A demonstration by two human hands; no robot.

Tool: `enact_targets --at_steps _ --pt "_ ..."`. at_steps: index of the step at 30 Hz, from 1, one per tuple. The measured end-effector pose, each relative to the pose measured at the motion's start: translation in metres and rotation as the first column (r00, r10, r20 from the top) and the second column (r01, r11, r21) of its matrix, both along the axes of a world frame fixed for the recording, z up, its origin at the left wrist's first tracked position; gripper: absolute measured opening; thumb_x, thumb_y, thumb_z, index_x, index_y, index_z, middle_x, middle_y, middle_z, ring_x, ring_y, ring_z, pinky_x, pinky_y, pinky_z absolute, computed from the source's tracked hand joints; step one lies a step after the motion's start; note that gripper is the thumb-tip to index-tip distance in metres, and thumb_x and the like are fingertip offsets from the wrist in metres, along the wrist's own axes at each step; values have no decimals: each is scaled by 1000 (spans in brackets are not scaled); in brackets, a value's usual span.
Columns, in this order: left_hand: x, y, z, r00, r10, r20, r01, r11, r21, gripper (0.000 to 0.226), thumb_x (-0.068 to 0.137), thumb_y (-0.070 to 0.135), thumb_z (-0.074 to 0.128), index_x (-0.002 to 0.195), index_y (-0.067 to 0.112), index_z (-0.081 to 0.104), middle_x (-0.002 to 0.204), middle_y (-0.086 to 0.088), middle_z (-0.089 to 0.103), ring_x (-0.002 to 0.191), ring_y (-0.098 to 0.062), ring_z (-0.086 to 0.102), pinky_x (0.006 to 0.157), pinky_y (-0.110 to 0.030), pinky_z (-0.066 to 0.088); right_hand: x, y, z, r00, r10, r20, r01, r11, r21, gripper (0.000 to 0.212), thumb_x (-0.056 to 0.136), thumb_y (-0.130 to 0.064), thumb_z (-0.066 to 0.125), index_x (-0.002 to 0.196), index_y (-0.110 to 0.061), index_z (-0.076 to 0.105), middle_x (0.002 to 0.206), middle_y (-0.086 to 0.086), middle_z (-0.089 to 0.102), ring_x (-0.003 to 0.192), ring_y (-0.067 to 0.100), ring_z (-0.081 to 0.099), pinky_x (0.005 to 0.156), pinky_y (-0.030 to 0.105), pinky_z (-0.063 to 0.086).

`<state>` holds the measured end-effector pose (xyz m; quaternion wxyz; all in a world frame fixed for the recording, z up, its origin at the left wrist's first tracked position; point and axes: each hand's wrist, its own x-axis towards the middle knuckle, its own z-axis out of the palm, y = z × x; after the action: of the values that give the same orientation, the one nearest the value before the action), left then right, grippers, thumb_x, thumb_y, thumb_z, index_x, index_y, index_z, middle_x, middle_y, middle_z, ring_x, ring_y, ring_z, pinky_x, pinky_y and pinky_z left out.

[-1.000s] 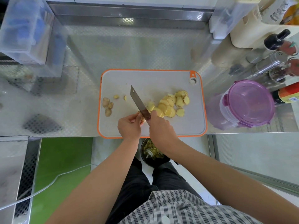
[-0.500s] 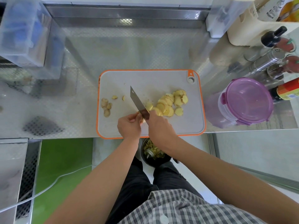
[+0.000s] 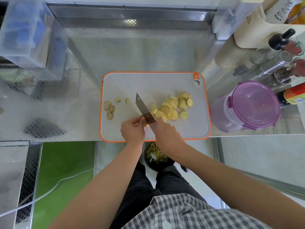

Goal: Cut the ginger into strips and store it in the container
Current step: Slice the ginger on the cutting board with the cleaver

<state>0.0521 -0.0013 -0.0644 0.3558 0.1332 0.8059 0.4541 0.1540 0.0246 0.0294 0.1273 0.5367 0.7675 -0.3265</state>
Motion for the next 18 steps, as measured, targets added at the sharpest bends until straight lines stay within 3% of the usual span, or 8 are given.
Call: enact_targets --at_steps 7,13,18 --pt "1 -4 -4 1000 -10 7 10 1000 0 15 82 19 72 92 9 77 76 -5 74 75 -22 72 79 -45 57 -16 7 -9 998 -31 -45 30 999 -29 20 91 4 39 95 -13 30 69 0 37 71 24 44 60 35 34" --pt "2 -3 1 1000 3 -5 -3 1000 23 15 84 11 71 96 4 75 75 -8 72 75 -26 70 80 -44 57 4 -4 -15 1000 9 -5 -9 1000 -7 26 89 6 38 96 -16 25 66 -1 37 56 15 35 45 26 22" --pt "0 -6 4 998 -36 -50 37 999 11 16 85 16 71 96 6 76 79 -9 74 76 -22 70 79 -42 56 -10 2 -26 1000 -5 1 5 1000 22 23 91 5 39 96 -15 29 68 -1 39 64 23 45 56 33 35"
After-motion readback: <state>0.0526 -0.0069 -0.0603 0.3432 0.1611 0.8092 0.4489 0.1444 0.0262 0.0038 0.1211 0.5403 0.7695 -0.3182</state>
